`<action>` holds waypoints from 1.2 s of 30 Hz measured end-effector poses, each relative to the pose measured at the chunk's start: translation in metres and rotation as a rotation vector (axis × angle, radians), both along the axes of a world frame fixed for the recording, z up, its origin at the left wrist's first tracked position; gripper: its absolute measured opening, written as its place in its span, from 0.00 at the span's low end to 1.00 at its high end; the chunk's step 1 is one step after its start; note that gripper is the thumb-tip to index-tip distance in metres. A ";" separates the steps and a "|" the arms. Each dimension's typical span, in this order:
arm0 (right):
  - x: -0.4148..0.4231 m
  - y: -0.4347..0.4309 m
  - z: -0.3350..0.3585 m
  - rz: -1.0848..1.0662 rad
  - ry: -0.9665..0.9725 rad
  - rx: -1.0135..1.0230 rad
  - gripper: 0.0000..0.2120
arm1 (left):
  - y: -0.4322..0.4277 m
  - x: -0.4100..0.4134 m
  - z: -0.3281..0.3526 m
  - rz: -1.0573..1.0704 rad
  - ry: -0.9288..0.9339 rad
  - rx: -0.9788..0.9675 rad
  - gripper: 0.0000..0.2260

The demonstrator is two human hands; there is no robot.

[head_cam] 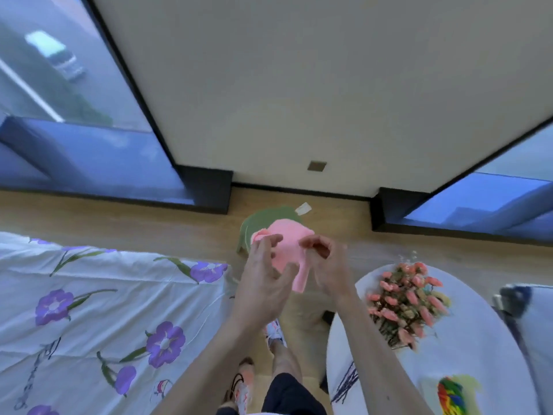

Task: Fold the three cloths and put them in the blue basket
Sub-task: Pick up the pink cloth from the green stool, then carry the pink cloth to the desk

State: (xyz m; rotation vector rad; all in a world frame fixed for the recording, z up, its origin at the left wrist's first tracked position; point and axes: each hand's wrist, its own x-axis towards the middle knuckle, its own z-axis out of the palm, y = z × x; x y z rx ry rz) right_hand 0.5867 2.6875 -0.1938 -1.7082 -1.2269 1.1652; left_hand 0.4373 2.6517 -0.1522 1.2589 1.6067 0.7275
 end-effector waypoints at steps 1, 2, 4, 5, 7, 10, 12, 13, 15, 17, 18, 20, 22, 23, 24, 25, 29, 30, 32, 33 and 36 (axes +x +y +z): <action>0.004 -0.015 0.018 -0.028 0.018 0.034 0.17 | -0.009 0.007 0.007 -0.039 0.024 0.057 0.22; 0.010 -0.032 0.037 -0.061 0.028 0.071 0.18 | -0.019 0.014 0.017 -0.081 0.039 0.107 0.24; 0.024 -0.065 0.071 -0.108 0.051 0.129 0.15 | -0.041 0.027 0.033 -0.160 0.061 0.183 0.28; 0.033 -0.086 0.089 -0.132 0.054 0.158 0.14 | -0.054 0.037 0.043 -0.214 0.062 0.225 0.30; 0.046 -0.121 0.116 -0.161 0.042 0.211 0.13 | -0.076 0.052 0.058 -0.309 0.040 0.297 0.32; 0.064 -0.176 0.141 -0.244 0.030 0.273 0.16 | -0.109 0.077 0.074 -0.452 0.048 0.418 0.32; 0.078 -0.213 0.151 -0.330 0.053 0.283 0.16 | -0.130 0.098 0.082 -0.526 0.041 0.411 0.28; 0.084 -0.231 0.153 -0.373 0.068 0.285 0.16 | -0.141 0.108 0.083 -0.548 0.019 0.388 0.25; 0.099 -0.269 0.155 -0.470 0.071 0.304 0.16 | -0.165 0.130 0.089 -0.601 -0.024 0.358 0.18; 0.116 -0.311 0.157 -0.554 0.079 0.333 0.16 | -0.195 0.154 0.096 -0.675 -0.047 0.369 0.14; 0.122 -0.332 0.159 -0.586 0.089 0.346 0.16 | -0.210 0.164 0.099 -0.709 -0.068 0.381 0.13; 0.139 -0.381 0.159 -0.666 0.082 0.367 0.15 | -0.248 0.188 0.108 -0.781 -0.107 0.402 0.13; 0.154 -0.432 0.157 -0.755 0.056 0.365 0.15 | -0.289 0.210 0.112 -0.847 -0.130 0.407 0.11; 0.163 -0.464 0.156 -0.803 0.037 0.367 0.15 | -0.315 0.222 0.113 -0.886 -0.137 0.409 0.09; 0.172 -0.495 0.153 -0.846 0.019 0.363 0.15 | -0.339 0.232 0.113 -0.911 -0.131 0.410 0.10; 0.179 -0.524 0.151 -0.891 -0.003 0.352 0.15 | -0.362 0.242 0.110 -0.924 -0.121 0.412 0.12; 0.211 -0.643 0.141 -1.140 -0.023 0.369 0.16 | -0.452 0.280 0.100 -0.974 -0.083 0.406 0.13; 0.220 -0.675 0.137 -1.206 -0.015 0.384 0.17 | -0.477 0.289 0.100 -0.996 -0.086 0.394 0.12; 0.235 -0.735 0.133 -1.311 0.014 0.412 0.18 | -0.526 0.308 0.099 -1.022 -0.089 0.359 0.13; 0.240 -0.755 0.133 -1.352 0.031 0.420 0.18 | -0.541 0.313 0.098 -1.030 -0.094 0.358 0.13; 0.250 -0.842 0.138 -1.494 0.051 0.449 0.18 | -0.613 0.338 0.098 -1.140 -0.106 0.350 0.14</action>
